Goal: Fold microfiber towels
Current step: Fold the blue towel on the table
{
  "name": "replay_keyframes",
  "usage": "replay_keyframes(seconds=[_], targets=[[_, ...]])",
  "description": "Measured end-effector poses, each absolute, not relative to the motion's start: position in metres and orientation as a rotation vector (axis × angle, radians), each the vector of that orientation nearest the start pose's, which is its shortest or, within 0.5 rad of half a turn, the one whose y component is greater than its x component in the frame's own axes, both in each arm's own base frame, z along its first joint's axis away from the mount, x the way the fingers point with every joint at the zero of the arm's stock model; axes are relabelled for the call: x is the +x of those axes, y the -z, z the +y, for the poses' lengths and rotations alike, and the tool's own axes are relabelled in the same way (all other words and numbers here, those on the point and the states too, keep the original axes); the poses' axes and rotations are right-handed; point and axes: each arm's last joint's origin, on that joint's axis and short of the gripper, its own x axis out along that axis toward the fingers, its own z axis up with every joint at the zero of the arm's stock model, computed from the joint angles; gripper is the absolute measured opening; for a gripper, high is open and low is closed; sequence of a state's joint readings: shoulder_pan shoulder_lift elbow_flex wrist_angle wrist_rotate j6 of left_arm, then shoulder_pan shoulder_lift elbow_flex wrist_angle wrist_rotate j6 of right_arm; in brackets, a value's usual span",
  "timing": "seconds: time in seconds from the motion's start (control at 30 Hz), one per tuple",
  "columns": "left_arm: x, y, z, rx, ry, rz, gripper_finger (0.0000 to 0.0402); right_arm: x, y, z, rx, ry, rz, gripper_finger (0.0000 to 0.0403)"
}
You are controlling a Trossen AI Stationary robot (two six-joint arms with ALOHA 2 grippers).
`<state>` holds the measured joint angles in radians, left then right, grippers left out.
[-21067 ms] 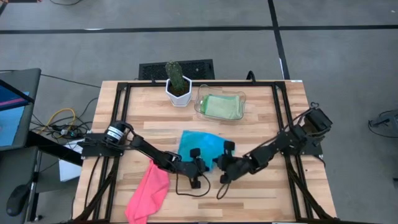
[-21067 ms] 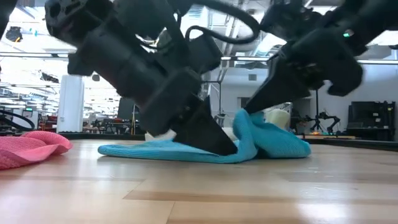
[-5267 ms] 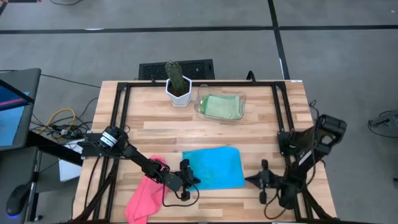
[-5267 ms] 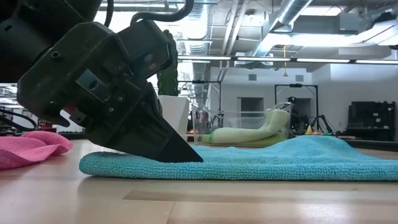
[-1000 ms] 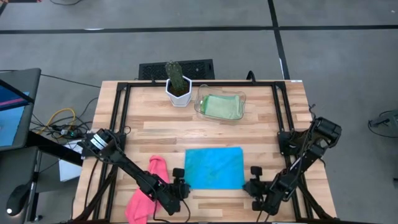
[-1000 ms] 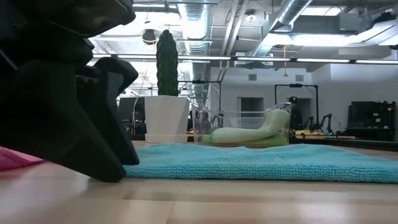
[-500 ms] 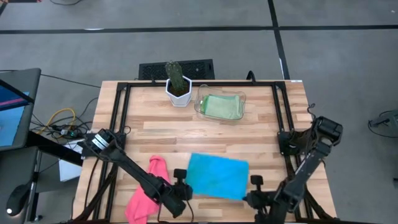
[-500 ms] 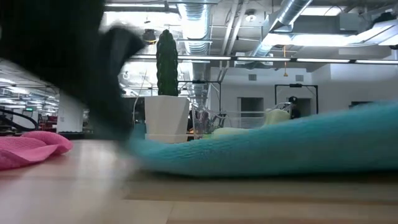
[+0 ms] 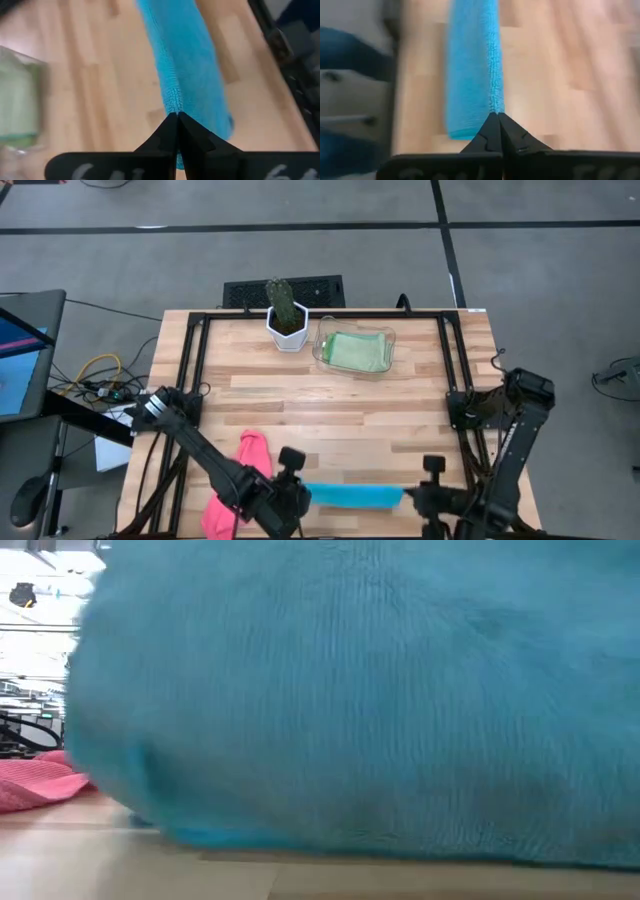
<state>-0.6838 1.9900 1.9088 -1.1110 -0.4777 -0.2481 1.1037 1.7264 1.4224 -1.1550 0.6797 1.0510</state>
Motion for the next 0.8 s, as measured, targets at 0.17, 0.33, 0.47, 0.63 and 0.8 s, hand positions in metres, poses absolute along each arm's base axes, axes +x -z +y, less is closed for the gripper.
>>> replay_keyframes(seconds=[0.17,0.33,0.47,0.63,0.8], targets=[[0.349,-0.288,-0.209,0.467,0.052,1.084,0.0,0.171,-0.255,0.253,-0.275,0.317,0.965,0.0004],[0.362,-0.24,-0.159,0.465,-0.001,1.262,0.0,0.189,-0.234,0.222,-0.372,0.46,0.991,0.0004],[0.364,-0.222,-0.131,0.45,-0.087,1.343,0.0,0.201,-0.228,0.207,-0.392,0.514,1.015,0.0004],[0.361,-0.239,-0.146,0.415,-0.057,1.308,0.0,0.191,-0.242,0.227,-0.348,0.413,1.031,0.0004],[0.351,-0.284,-0.181,0.308,0.017,1.219,0.0,0.172,-0.277,0.261,-0.161,0.272,1.006,0.0004]])
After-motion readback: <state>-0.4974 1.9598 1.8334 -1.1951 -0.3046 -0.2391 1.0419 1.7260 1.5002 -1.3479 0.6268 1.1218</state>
